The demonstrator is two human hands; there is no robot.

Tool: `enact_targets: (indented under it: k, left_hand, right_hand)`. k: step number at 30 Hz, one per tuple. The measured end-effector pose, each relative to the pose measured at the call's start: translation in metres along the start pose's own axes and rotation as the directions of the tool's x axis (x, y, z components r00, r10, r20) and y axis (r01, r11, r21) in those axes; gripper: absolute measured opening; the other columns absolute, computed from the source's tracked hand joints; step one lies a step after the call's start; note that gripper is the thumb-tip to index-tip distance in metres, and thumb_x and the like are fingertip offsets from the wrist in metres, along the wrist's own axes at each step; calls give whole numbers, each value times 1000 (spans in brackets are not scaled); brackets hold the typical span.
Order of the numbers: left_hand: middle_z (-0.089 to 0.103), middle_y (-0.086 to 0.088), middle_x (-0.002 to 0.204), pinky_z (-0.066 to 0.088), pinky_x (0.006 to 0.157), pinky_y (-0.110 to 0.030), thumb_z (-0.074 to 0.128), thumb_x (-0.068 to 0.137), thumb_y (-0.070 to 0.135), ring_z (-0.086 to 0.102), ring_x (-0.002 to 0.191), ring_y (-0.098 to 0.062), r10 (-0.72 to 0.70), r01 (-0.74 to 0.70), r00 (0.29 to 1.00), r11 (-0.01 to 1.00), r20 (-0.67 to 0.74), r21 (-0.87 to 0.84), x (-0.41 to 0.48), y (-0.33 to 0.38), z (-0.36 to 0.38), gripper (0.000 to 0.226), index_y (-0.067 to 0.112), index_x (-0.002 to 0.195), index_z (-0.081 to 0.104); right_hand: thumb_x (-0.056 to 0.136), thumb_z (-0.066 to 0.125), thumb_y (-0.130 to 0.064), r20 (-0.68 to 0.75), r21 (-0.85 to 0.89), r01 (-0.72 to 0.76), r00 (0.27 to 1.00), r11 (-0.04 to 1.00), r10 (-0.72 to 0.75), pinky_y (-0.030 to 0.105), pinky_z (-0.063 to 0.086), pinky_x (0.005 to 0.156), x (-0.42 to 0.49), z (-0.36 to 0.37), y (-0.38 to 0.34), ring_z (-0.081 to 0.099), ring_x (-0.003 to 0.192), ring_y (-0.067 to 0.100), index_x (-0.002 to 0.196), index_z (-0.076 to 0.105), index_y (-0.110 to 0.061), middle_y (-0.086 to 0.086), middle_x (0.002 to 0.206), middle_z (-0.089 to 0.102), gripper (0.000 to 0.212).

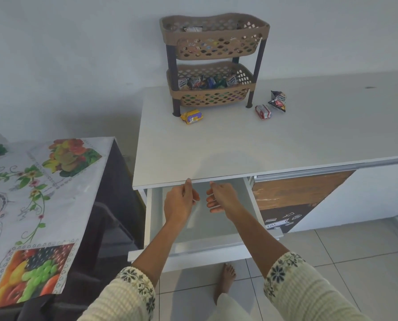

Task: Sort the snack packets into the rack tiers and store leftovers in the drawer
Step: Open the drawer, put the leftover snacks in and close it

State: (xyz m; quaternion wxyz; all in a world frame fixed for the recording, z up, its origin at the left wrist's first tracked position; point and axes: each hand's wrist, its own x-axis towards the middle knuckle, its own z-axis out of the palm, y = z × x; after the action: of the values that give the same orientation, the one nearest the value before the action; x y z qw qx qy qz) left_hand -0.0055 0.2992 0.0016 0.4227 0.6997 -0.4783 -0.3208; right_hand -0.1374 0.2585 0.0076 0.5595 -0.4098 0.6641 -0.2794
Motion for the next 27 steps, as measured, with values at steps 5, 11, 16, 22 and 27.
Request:
enact_targets:
  k: [5,11,16,22,27]
  left_hand:
    - [71,4,64,55,74,-39,32,103,45,68,65,-16,23,-27,999,995,39,101,51,21,28,61,22,59,68]
    - [70,11,65,52,68,-31,35,101,46,67,65,-10,43,-49,999,978,33,202,133,46,70,55,26,60,66]
    - [68,8,85,50,70,-32,44,99,35,65,82,-18,119,-108,993,946,-17,307,206,52,92,27,27,86,66]
    - [59,-9,119,43,91,-45,57,91,18,54,109,-31,223,-190,975,817,4,544,284,53,103,25,14,116,60]
    - [34,-20,147,39,101,-52,65,85,15,34,132,-42,175,-162,983,717,50,678,334,56,103,59,6,138,40]
  right_hand:
    - [96,50,-30,-54,-13,86,995,996,-87,32,59,58,47,-20,-20,65,58,21,81,68,-8,9,70,68,32]
    - [94,49,-29,-142,-95,166,974,981,-179,35,60,63,125,-49,-67,68,64,19,84,69,-9,7,76,72,30]
    - [94,50,-27,-184,-314,203,946,927,-269,31,49,73,190,-76,-92,65,93,27,96,69,-12,6,98,70,24]
    - [91,53,-17,-258,-643,184,862,743,-437,37,43,84,269,-117,-109,39,120,32,116,62,-15,13,123,52,26]
    - [91,60,-23,-303,-787,63,826,613,-475,51,37,104,326,-156,-129,22,140,38,134,50,-20,16,152,28,45]
